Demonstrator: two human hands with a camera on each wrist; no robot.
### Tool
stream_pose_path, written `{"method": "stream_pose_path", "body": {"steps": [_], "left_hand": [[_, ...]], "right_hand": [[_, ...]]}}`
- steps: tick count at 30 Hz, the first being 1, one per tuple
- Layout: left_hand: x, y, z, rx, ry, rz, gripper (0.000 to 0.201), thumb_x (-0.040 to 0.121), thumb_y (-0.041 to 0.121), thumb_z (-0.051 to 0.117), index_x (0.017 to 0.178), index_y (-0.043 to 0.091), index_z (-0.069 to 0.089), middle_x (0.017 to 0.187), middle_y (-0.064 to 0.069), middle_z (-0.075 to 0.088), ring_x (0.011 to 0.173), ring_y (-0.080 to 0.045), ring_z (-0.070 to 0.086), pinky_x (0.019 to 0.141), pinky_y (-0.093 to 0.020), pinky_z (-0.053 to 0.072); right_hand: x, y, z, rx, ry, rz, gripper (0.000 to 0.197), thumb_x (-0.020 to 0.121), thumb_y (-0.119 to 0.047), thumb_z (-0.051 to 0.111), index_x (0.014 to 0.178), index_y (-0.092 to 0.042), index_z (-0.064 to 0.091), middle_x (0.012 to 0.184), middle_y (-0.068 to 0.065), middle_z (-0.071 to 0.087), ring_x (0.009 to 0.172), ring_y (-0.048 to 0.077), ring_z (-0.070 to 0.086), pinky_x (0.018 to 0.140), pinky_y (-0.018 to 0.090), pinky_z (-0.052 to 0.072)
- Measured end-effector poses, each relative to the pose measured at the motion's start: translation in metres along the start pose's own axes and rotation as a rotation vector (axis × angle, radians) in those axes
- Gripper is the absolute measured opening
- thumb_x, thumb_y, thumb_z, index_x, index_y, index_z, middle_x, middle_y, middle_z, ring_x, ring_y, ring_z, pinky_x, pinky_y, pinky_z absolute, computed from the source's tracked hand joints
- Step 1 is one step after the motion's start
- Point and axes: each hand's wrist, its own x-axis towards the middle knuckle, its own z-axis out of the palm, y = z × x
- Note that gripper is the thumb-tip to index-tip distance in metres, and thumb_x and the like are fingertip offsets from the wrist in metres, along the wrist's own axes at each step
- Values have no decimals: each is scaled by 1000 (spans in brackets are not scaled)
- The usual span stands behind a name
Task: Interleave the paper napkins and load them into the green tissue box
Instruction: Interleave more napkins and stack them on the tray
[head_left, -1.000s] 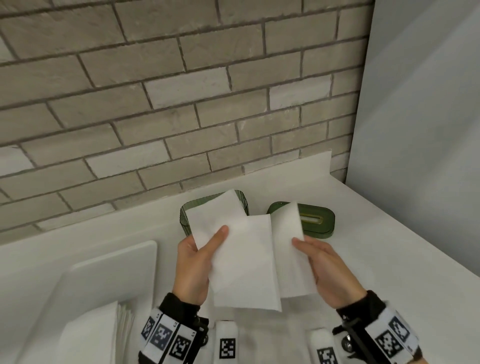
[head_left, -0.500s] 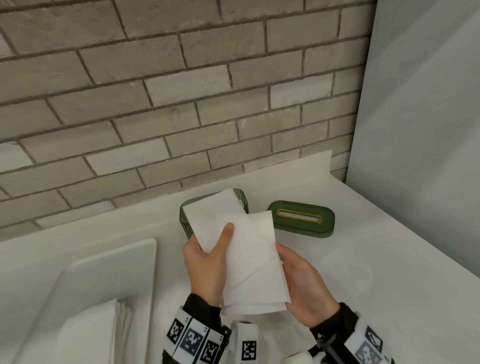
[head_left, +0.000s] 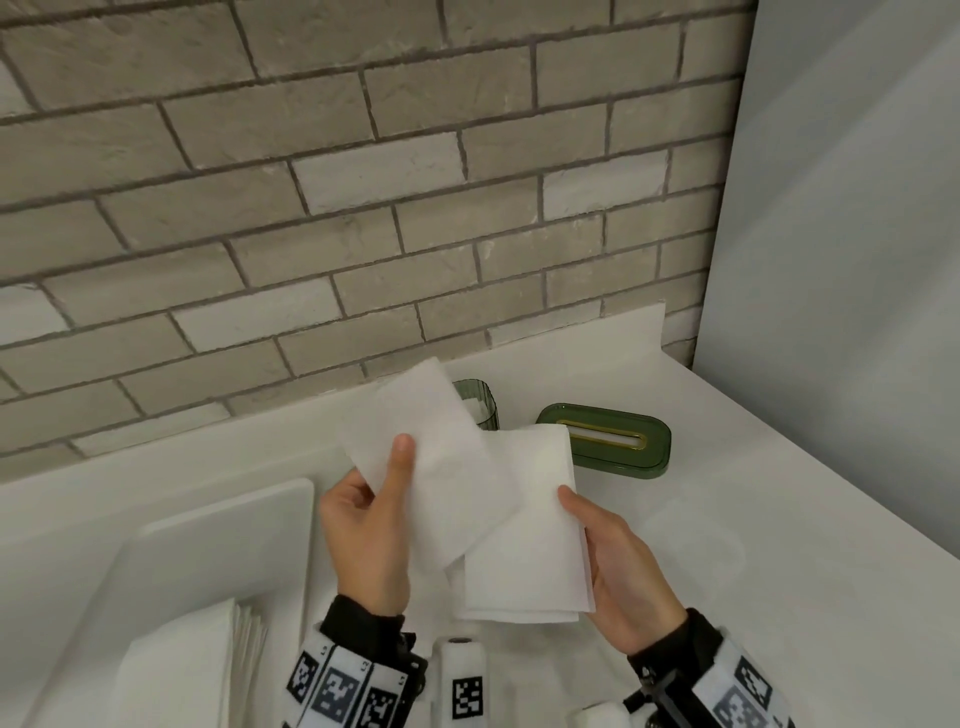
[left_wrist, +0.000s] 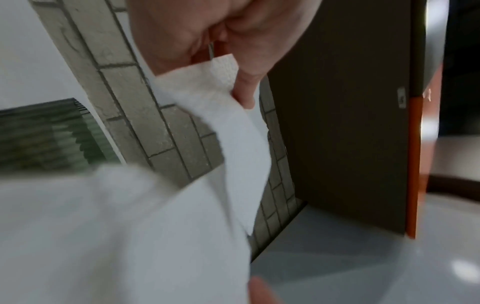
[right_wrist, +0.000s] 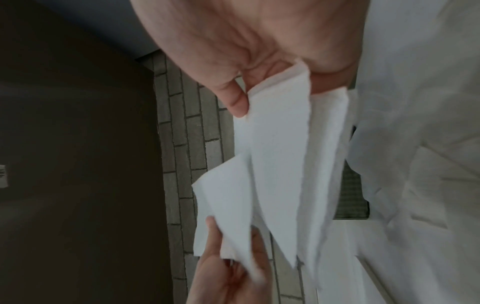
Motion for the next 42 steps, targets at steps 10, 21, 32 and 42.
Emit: {"method": "stream_pose_path", "body": {"steps": [10, 21, 32, 42], "left_hand": [[-25, -13, 11, 428, -187, 136, 27, 74, 18, 85, 91, 19, 64, 79, 8, 77, 67, -10, 72, 57, -21, 54], [-23, -31, 3, 486, -256, -199, 61, 71, 39, 83, 121, 19, 54, 110, 0, 69, 96, -15, 69, 76, -26, 56], [-20, -37, -46, 343, -285, -231, 65, 81, -3, 75, 130, 29, 46, 89, -17, 77, 81, -35, 75, 73, -48, 62], [-29, -40, -66, 412, -445, -151, 38, 84, -6, 71, 104, 25, 79, 116, 4, 74, 111, -18, 68, 93, -36, 57]], "right_hand": [[-1, 9, 13, -76, 0, 24, 35, 97, -29, 47, 106, -9, 74, 110, 14, 72, 102, 29, 69, 93, 44, 52], [1, 6, 3, -200, -78, -71, 36, 83, -22, 64, 112, -2, 68, 109, 17, 72, 99, 31, 70, 84, 38, 57], [79, -62, -105, -2038, -487, 138, 65, 64, -19, 85, 120, -30, 54, 112, -8, 46, 104, 12, 47, 90, 30, 45], [98, -67, -110, -2085, -451, 315, 40, 55, -32, 90, 80, -10, 69, 66, -5, 56, 60, 16, 48, 53, 25, 36]]}}
